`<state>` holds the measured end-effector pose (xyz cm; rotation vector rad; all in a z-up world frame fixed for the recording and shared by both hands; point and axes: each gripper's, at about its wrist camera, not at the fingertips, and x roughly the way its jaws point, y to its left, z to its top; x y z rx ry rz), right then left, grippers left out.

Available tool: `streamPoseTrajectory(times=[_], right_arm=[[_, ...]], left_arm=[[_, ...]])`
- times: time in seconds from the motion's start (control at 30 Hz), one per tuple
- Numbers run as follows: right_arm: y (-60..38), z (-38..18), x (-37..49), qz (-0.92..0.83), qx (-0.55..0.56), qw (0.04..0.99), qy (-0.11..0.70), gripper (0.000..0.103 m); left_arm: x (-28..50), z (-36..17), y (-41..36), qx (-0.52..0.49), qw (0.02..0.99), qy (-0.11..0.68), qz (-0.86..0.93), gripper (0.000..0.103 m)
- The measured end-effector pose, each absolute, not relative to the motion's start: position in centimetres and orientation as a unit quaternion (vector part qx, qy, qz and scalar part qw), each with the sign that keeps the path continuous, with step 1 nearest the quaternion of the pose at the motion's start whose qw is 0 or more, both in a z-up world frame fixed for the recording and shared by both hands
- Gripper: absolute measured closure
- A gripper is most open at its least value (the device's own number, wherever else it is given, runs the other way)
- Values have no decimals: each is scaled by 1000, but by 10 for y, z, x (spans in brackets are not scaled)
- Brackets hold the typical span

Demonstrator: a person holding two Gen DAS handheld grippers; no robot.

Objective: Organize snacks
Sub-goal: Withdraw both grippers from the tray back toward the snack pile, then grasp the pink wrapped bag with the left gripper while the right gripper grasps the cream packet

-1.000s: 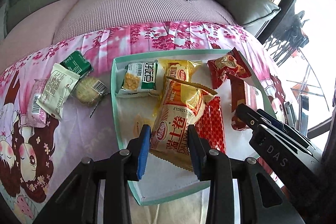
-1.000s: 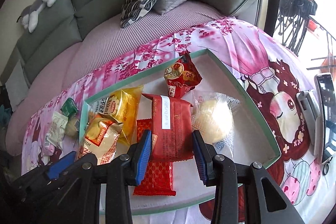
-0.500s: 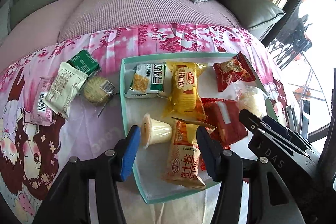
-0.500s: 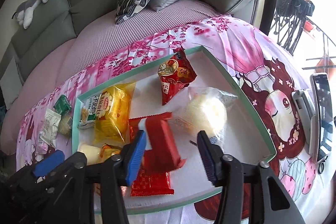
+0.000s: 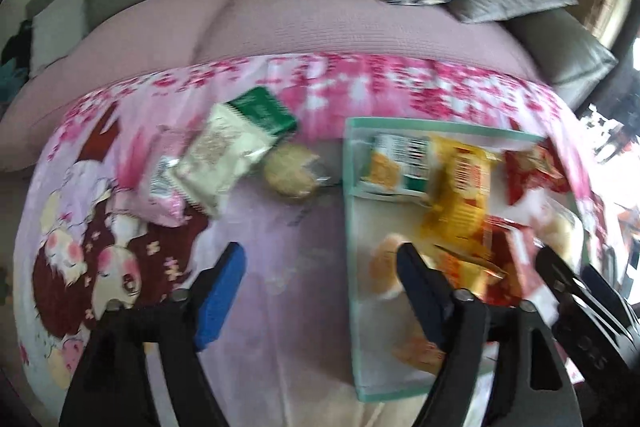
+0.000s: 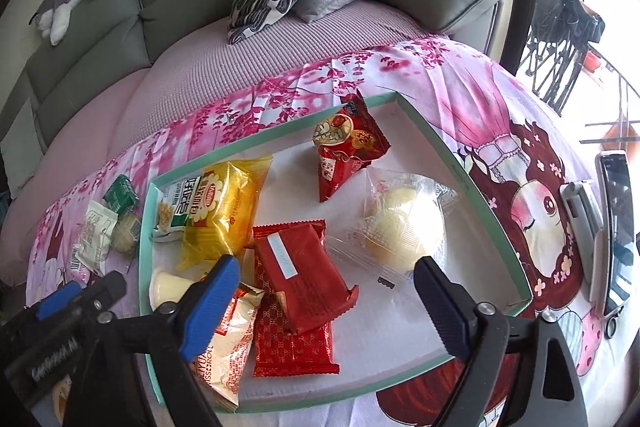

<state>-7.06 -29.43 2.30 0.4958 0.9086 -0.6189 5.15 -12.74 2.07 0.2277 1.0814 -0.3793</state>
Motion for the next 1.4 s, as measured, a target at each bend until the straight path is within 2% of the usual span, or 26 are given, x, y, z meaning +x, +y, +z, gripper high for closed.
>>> streamPoseTrajectory(times=[0.1, 0.27, 0.37, 1.0, 1.4], right_arm=[[-291, 24, -68, -287, 228, 827, 426, 2], [-287, 25, -66, -282, 223, 831, 424, 1], [-285, 27, -65, -278, 222, 836, 419, 0], [-247, 36, -41, -220, 210, 864, 402, 0], [-205, 31, -16, -190, 163, 873, 419, 0]], left_arm=[[61, 15, -116, 102, 837, 516, -150, 19], [72, 8, -99, 90, 842, 520, -110, 19], [76, 6, -91, 86, 847, 515, -96, 5], [81, 5, -80, 86, 848, 516, -84, 5], [105, 3, -36, 64, 851, 521, -27, 5]])
